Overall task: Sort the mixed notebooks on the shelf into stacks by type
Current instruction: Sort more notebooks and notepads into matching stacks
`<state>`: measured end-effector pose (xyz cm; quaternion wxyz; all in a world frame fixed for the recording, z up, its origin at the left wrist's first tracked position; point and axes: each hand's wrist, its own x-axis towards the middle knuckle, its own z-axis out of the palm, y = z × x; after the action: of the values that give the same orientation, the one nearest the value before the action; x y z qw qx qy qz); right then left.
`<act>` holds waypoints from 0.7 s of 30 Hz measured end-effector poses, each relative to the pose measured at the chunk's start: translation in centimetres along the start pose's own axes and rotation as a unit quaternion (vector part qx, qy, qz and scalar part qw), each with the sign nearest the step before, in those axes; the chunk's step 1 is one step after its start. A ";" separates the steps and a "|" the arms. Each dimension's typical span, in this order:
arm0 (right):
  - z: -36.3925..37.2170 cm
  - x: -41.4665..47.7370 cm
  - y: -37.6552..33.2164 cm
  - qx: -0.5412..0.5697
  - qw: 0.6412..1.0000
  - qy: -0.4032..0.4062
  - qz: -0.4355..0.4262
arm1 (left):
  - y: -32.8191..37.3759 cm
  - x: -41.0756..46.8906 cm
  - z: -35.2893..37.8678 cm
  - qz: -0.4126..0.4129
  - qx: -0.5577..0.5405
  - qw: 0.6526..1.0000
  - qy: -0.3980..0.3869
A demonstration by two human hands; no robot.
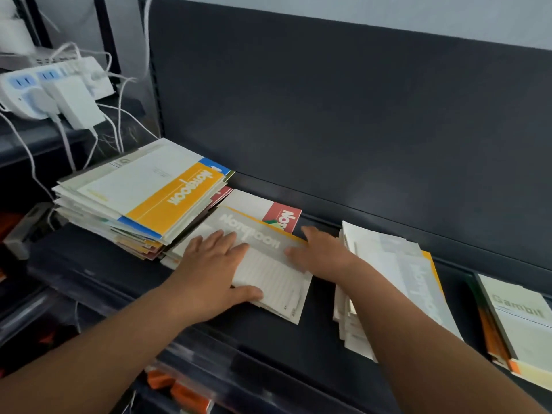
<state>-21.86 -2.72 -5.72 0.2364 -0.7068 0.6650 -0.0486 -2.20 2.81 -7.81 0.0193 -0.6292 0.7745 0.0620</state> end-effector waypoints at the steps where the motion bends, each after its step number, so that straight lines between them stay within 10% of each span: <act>1: 0.2 0.4 0.1 -0.004 1.000 -0.009 0.003 | 0.1 0.2 0.0 0.000 0.003 1.000 0.001; 21: -1.9 -0.7 -1.1 0.310 0.945 0.083 0.056 | -2.8 3.7 -4.7 0.113 -0.048 0.992 0.027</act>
<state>-21.65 -2.60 -3.40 0.3906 -0.5533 0.6730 -0.2972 -0.06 -1.93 -3.70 -0.0391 -0.5393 0.8370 0.0840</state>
